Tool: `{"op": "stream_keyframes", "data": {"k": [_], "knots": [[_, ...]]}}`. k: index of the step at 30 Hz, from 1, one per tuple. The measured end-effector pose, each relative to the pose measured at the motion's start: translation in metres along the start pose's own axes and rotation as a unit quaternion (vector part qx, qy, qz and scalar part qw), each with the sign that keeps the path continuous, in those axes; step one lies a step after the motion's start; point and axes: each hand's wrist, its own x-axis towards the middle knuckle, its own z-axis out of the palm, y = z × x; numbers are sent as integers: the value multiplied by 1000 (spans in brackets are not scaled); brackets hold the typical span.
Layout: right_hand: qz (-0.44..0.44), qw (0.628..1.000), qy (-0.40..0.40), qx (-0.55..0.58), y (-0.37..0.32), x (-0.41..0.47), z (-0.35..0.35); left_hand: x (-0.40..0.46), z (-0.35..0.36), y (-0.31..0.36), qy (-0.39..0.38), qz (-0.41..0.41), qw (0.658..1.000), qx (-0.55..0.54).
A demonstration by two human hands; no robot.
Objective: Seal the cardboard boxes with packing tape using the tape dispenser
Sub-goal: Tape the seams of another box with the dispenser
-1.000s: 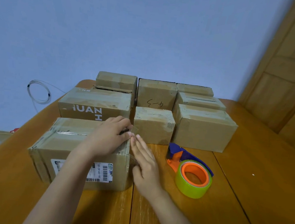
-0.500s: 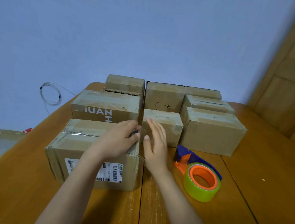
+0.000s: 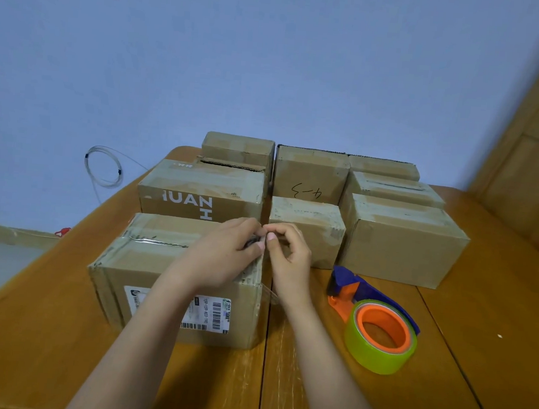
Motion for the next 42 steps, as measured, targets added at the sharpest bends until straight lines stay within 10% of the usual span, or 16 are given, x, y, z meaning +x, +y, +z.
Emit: {"op": "stream_keyframes", "data": {"k": [16,29,42], "knots": [[107,994,-19,25,-4,-5,-6,-1,0,2,4,2,1000,-3],[-46,976,133,-167,-3,-13,8,0,0,3,5,2,1000,-11],[84,993,87,-2,-9,-30,5,2,1,1,4,3,1000,-4]]}}
